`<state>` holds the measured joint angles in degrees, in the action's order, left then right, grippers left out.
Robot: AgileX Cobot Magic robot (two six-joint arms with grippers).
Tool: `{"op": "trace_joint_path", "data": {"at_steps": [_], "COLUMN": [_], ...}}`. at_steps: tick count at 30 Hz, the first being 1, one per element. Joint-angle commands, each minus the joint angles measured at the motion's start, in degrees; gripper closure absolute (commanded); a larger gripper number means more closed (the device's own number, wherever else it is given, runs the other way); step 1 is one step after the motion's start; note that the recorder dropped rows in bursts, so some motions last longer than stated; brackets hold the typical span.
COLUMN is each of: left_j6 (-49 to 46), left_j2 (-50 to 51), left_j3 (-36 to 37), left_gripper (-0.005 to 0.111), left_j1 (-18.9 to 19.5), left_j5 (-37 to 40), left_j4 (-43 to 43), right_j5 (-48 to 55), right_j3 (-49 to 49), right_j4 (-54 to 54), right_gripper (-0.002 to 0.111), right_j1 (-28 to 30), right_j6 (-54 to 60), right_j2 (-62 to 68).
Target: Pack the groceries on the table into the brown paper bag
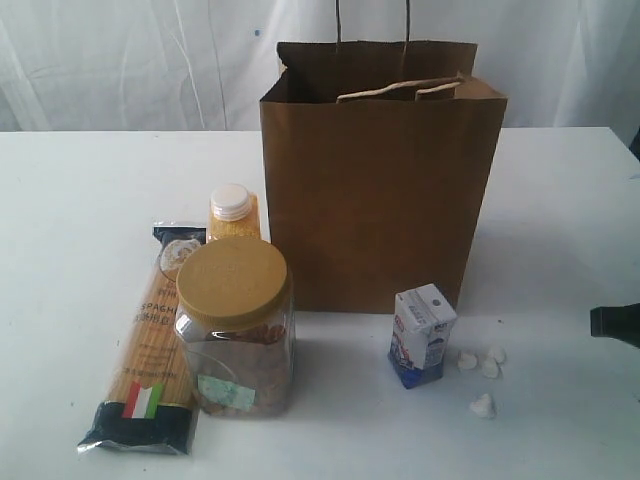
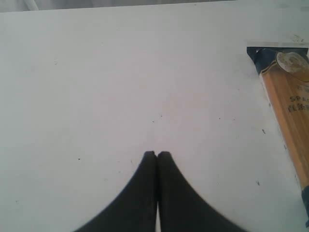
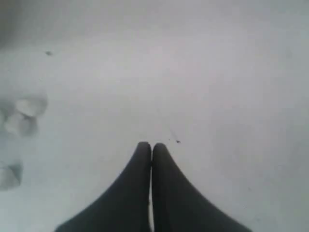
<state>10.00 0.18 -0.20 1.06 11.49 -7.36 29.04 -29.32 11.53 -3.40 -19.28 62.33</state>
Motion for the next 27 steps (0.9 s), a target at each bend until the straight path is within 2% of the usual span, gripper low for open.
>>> {"op": "trace_joint_path", "data": {"at_steps": [1, 5, 10, 15, 21, 27], "left_j6": [0.3, 0.3, 0.3, 0.3, 0.3, 0.3], "left_j2": [-0.2, -0.2, -0.2, -0.2, -0.2, -0.2], "left_j3": [0.2, 0.2, 0.2, 0.2, 0.2, 0.2], "left_gripper": [0.107, 0.107, 0.107, 0.107, 0.107, 0.107], "left_j1": [0.1, 0.1, 0.1, 0.1, 0.1, 0.1], "left_j5": [0.1, 0.1, 0.1, 0.1, 0.1, 0.0], "left_j4": [0.0, 0.0, 0.0, 0.0, 0.0, 0.0], "right_j5": [-12.3, -15.9, -8.8, -8.6, -8.6, -8.6], "right_j3": [4.2, 6.5, 6.6, 6.6, 6.6, 6.6], "right_j4": [-2.4, -0.5, 0.1, 0.1, 0.1, 0.1], "right_gripper": [0.108, 0.108, 0.108, 0.108, 0.108, 0.108], "right_j1": [0.4, 0.4, 0.4, 0.4, 0.4, 0.4], "right_j6": [1.5, 1.6, 1.3, 1.3, 1.1, 0.1], "right_j2": [-11.0, -25.9, -42.1, -53.9, -62.3, -62.3]}}
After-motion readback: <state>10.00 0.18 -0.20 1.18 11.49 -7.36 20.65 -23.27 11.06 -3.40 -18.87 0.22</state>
